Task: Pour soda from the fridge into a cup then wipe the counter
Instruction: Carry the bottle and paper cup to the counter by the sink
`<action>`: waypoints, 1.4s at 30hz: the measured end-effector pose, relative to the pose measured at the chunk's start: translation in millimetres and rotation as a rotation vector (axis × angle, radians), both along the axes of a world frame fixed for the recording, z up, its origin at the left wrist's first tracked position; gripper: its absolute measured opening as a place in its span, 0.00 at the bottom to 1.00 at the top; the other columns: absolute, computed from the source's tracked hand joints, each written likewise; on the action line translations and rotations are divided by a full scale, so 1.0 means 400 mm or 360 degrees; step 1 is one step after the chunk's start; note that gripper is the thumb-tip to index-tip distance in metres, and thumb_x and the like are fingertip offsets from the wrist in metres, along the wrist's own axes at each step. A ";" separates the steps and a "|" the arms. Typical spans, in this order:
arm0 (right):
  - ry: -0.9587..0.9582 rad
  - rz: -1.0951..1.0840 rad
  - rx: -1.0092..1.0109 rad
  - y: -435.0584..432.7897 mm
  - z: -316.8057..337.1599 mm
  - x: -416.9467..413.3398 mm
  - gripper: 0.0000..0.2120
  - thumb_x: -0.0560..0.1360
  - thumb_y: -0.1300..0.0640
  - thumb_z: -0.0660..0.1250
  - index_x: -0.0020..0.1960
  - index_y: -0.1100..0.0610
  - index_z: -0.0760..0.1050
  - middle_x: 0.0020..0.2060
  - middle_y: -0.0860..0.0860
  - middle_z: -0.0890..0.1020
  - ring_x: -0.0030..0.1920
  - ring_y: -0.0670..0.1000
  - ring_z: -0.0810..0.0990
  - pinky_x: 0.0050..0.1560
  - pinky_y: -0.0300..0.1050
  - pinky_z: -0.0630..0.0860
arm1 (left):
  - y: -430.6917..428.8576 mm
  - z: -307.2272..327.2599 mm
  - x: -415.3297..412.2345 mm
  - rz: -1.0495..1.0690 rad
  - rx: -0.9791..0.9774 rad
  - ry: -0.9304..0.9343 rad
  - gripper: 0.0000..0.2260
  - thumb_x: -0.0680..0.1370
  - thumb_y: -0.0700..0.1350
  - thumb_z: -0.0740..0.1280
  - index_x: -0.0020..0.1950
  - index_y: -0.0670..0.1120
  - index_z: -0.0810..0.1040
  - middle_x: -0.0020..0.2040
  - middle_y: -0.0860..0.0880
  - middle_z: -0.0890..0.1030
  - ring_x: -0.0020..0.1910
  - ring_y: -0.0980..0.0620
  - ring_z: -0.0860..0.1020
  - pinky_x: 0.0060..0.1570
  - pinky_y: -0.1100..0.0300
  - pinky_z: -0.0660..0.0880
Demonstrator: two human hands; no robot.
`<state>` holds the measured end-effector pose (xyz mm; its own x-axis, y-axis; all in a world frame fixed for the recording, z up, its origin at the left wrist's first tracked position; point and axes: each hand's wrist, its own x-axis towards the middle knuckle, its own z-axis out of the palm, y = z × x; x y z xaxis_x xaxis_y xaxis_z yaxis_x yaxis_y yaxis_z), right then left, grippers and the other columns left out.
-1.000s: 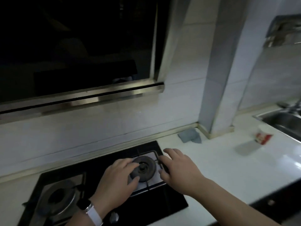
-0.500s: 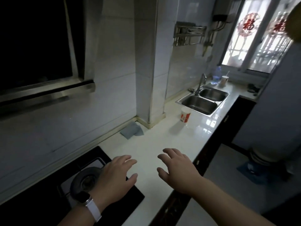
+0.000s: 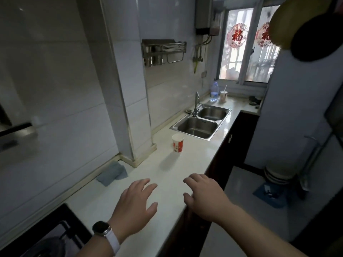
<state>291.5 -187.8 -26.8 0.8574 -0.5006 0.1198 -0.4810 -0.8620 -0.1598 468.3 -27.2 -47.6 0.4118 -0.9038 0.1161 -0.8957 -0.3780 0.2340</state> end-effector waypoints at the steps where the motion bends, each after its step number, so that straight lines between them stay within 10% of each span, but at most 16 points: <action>1: -0.0011 -0.0023 0.0007 -0.049 0.003 -0.024 0.23 0.77 0.44 0.56 0.70 0.51 0.68 0.65 0.48 0.74 0.64 0.52 0.72 0.61 0.49 0.70 | -0.044 -0.002 -0.018 -0.0002 0.0002 -0.0001 0.25 0.78 0.59 0.59 0.75 0.58 0.63 0.76 0.56 0.62 0.75 0.56 0.58 0.71 0.57 0.59; 9: -0.0004 -0.0158 0.0086 -0.386 -0.006 -0.206 0.23 0.79 0.43 0.56 0.72 0.49 0.66 0.64 0.46 0.75 0.62 0.50 0.72 0.60 0.49 0.72 | -0.337 -0.051 -0.128 0.0039 0.0006 -0.0043 0.34 0.70 0.65 0.46 0.74 0.57 0.65 0.74 0.56 0.65 0.74 0.56 0.61 0.69 0.58 0.61; 17: -0.0011 -0.0141 0.0259 -0.551 -0.054 -0.228 0.24 0.81 0.42 0.55 0.74 0.49 0.63 0.67 0.45 0.72 0.66 0.49 0.70 0.64 0.47 0.69 | -0.508 -0.092 -0.121 0.0075 0.0114 -0.0040 0.30 0.72 0.62 0.55 0.72 0.54 0.69 0.71 0.54 0.70 0.72 0.53 0.66 0.67 0.55 0.66; 36: 0.0423 0.0035 0.0433 -0.993 -0.206 0.281 0.23 0.80 0.43 0.57 0.73 0.49 0.65 0.68 0.48 0.72 0.66 0.52 0.70 0.61 0.47 0.71 | -0.931 -0.365 0.317 0.0399 0.0108 0.0490 0.35 0.67 0.64 0.50 0.69 0.51 0.73 0.66 0.52 0.75 0.65 0.50 0.72 0.64 0.57 0.68; 42: 0.0470 0.0069 0.0522 -1.070 -0.258 0.409 0.22 0.79 0.42 0.58 0.70 0.48 0.67 0.66 0.47 0.73 0.65 0.52 0.71 0.60 0.46 0.72 | -0.985 -0.406 0.420 0.0590 0.0141 0.0728 0.22 0.75 0.54 0.65 0.69 0.51 0.73 0.68 0.51 0.75 0.66 0.49 0.72 0.64 0.57 0.69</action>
